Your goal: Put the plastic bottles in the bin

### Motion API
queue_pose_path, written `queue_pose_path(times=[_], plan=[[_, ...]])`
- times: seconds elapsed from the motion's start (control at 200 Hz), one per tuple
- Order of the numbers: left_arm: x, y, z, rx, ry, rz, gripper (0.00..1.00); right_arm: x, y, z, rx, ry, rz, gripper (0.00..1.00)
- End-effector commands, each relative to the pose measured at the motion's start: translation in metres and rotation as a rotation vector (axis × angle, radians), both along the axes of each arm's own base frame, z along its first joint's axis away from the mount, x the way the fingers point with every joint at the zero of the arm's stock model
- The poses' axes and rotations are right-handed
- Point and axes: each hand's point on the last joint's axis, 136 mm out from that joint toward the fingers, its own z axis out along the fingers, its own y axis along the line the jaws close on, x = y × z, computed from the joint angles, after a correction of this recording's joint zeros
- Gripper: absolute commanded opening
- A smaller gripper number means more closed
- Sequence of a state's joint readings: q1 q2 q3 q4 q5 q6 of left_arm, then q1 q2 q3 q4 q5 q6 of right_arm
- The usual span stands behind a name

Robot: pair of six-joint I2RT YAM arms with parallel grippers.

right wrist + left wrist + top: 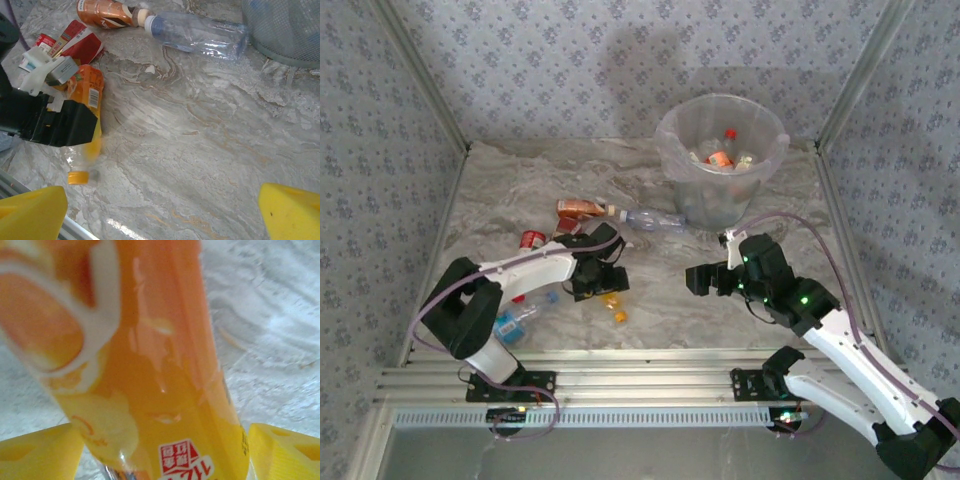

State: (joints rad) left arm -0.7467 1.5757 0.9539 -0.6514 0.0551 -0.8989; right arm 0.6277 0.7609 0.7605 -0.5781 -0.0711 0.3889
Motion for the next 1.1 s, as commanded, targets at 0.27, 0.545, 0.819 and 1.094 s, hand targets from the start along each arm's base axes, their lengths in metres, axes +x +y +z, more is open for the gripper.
queue_pose_path(times=[0.27, 0.545, 0.819, 1.094], plan=[[-0.025, 0.026, -0.005, 0.072, 0.044, -0.005, 0.81, 0.001, -0.001, -0.004, 0.012, 0.019, -0.016, 1.0], [-0.011, 0.013, -0.001, 0.021, -0.055, -0.088, 0.67, 0.003, -0.003, -0.009, 0.029, 0.05, -0.058, 1.0], [-0.005, -0.028, 0.052, -0.221, -0.257, -0.321, 0.51, 0.01, 0.001, -0.01, 0.175, 0.149, -0.147, 1.0], [-0.026, -0.067, 0.111, -0.545, -0.404, -0.534, 0.52, 0.028, 0.034, 0.02, 0.446, 0.191, -0.076, 1.0]])
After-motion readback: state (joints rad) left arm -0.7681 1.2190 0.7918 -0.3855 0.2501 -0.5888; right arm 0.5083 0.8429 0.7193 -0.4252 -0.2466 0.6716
